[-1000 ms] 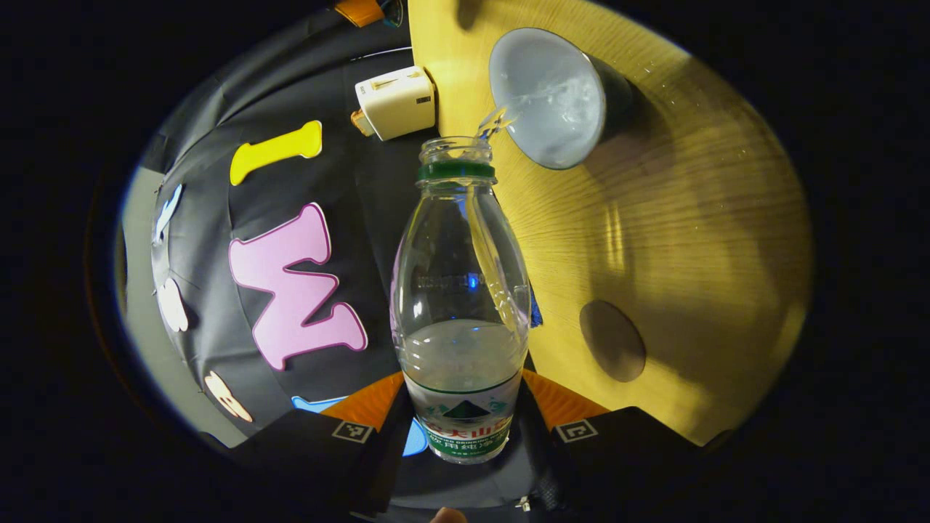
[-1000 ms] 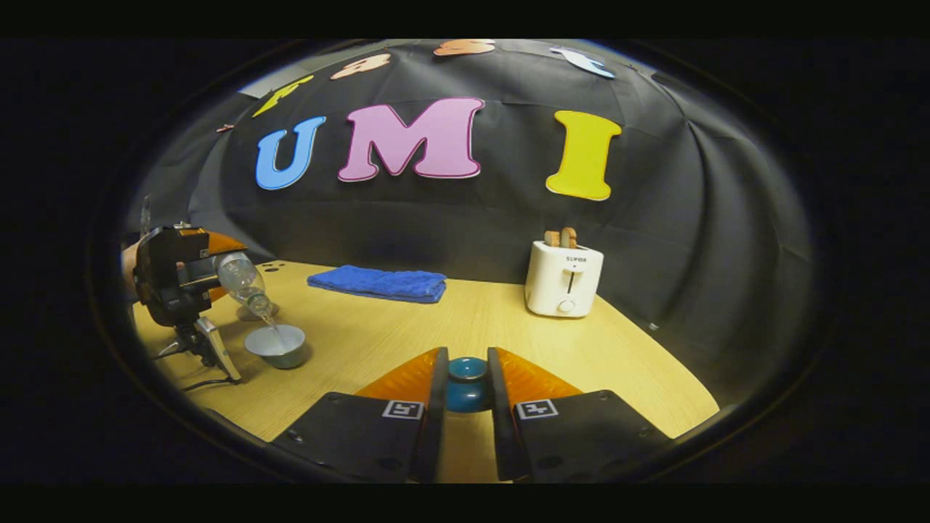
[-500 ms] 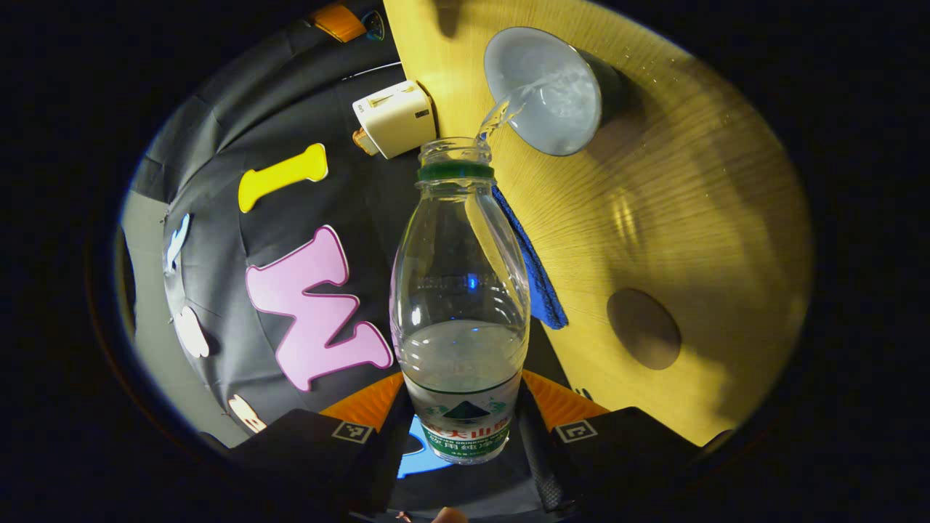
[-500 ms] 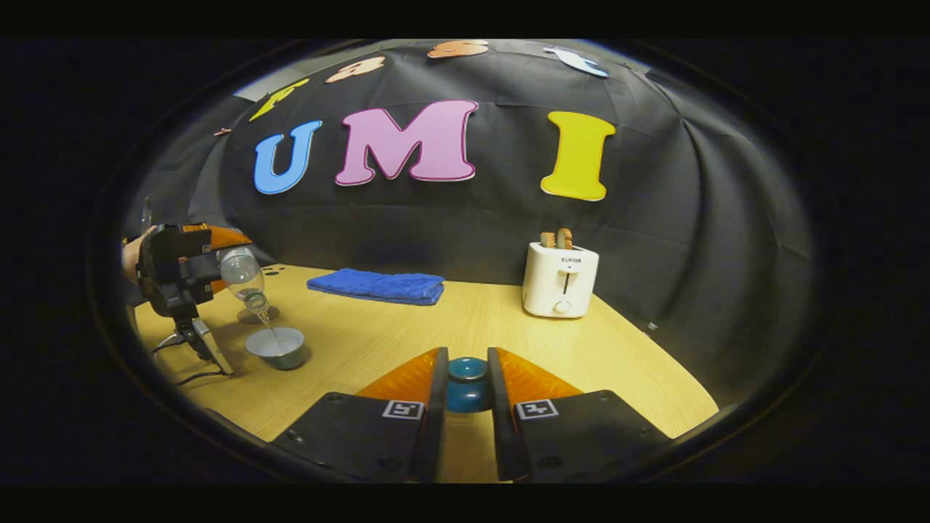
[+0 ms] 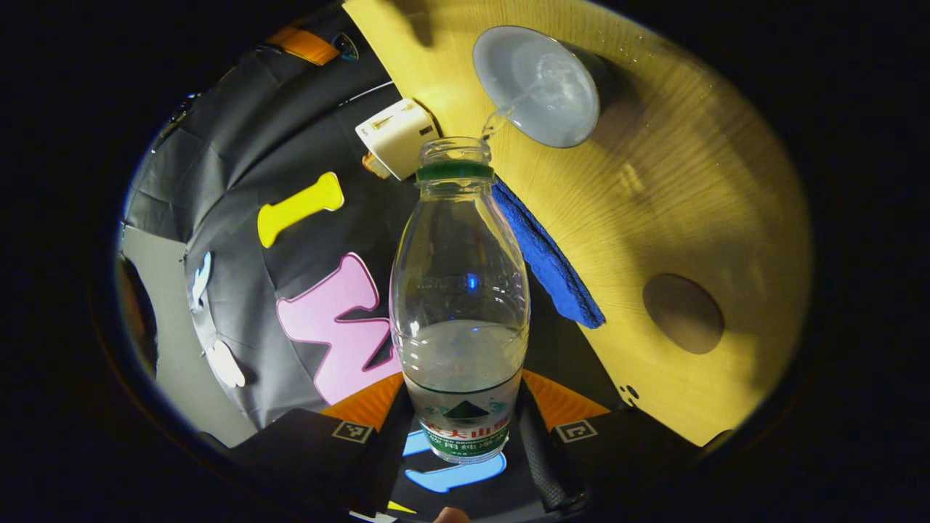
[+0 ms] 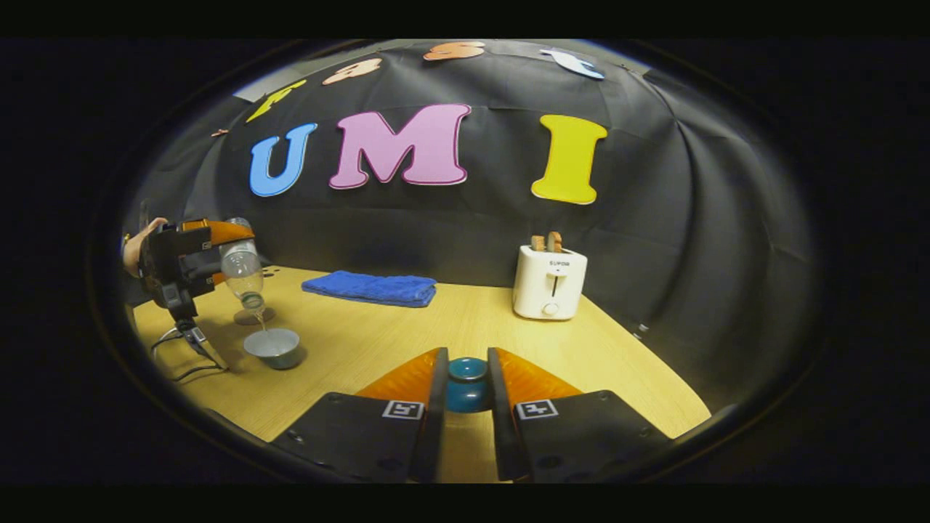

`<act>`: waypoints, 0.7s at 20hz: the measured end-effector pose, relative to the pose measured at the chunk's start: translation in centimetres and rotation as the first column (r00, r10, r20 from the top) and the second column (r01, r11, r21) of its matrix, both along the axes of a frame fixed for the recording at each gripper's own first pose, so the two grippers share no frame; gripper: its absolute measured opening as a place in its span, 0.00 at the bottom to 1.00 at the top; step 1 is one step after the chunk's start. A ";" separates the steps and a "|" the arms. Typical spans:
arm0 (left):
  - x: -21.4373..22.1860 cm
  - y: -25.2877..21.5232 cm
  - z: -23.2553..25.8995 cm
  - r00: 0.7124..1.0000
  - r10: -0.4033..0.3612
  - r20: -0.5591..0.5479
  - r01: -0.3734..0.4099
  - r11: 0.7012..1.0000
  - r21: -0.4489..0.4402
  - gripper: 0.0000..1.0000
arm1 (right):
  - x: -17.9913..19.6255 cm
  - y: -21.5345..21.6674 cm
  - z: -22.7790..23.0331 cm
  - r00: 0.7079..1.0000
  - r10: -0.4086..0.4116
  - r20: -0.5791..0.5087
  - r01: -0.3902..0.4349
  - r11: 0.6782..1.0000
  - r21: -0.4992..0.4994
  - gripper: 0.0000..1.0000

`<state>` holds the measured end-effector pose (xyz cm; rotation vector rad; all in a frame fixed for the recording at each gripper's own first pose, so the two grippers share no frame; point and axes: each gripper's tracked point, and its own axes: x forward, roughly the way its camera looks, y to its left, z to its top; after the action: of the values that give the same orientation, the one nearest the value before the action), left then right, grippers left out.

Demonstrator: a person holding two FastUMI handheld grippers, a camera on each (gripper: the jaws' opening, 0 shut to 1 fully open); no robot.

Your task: Open the teacup lid with one hand, grasp the water bottle and pour water into the teacup with the other hand; after pouring, place the water bottle on the coaster and then close the teacup lid.

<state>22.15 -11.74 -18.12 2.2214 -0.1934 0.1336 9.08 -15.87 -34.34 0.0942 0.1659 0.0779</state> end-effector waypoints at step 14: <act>0.7 -0.6 0.7 0.999 -0.032 -0.001 0.032 0.999 0.044 0.76 | -0.2 0.4 0.5 1.000 -0.010 0.002 0.010 1.000 -0.009 0.31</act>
<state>22.82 -12.31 -17.43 2.2614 -0.2335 0.1128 8.89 -15.46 -33.83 0.0857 0.1635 0.0676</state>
